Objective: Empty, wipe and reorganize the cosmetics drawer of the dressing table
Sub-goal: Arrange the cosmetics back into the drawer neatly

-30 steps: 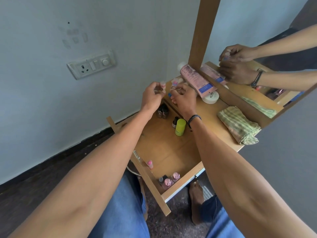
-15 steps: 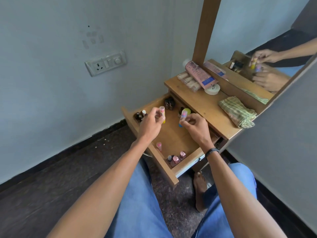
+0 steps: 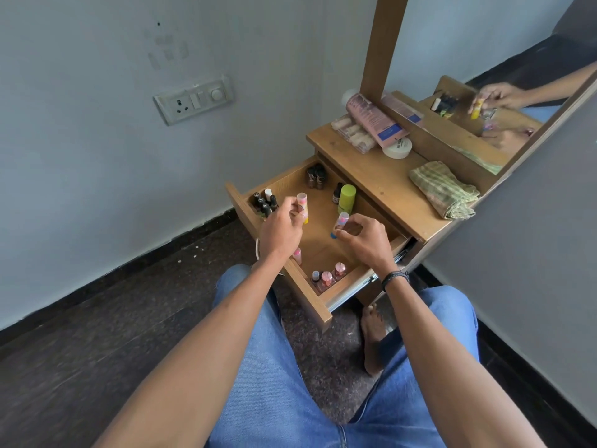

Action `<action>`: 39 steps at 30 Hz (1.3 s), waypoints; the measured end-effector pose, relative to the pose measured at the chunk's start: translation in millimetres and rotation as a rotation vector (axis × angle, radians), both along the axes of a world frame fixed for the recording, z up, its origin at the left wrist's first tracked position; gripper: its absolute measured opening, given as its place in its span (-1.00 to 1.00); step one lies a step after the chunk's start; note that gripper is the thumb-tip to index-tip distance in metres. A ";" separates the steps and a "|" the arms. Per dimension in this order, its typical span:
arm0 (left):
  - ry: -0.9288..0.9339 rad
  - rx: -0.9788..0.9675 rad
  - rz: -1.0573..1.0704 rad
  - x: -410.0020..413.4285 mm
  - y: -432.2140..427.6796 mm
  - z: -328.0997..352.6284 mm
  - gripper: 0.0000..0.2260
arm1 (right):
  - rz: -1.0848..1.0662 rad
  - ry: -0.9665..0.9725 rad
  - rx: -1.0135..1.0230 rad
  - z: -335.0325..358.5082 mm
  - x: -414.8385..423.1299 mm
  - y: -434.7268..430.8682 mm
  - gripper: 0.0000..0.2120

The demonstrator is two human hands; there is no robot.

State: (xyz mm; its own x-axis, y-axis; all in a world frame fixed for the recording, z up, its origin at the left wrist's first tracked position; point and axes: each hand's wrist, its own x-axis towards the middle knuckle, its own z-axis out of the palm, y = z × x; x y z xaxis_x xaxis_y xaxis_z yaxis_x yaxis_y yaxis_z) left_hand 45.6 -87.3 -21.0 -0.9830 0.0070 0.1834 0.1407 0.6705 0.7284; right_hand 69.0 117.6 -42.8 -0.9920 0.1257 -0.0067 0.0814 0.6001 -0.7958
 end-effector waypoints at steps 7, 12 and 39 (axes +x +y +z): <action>-0.086 0.011 -0.090 -7.4 -7.5 3.2 -0.88 | 0.093 -0.033 0.046 1.4 1.1 1.7 -0.91; -0.195 -0.103 -0.176 -20.0 -30.5 11.1 -0.86 | 0.150 -0.065 0.079 1.1 -3.9 3.1 -0.86; -0.234 -0.625 -0.349 -15.8 -32.6 3.5 -0.77 | 0.121 -0.010 0.088 -1.7 -0.5 2.3 -0.87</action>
State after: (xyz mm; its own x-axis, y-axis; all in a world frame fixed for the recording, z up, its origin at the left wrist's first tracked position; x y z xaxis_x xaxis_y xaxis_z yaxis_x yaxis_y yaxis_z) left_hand 29.8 -119.9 -17.5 -0.9174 0.3596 -0.1706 0.3091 0.9137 0.2638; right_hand 68.5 119.9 -44.5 -0.9999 0.0054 -0.0111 0.0118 0.6732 -0.7393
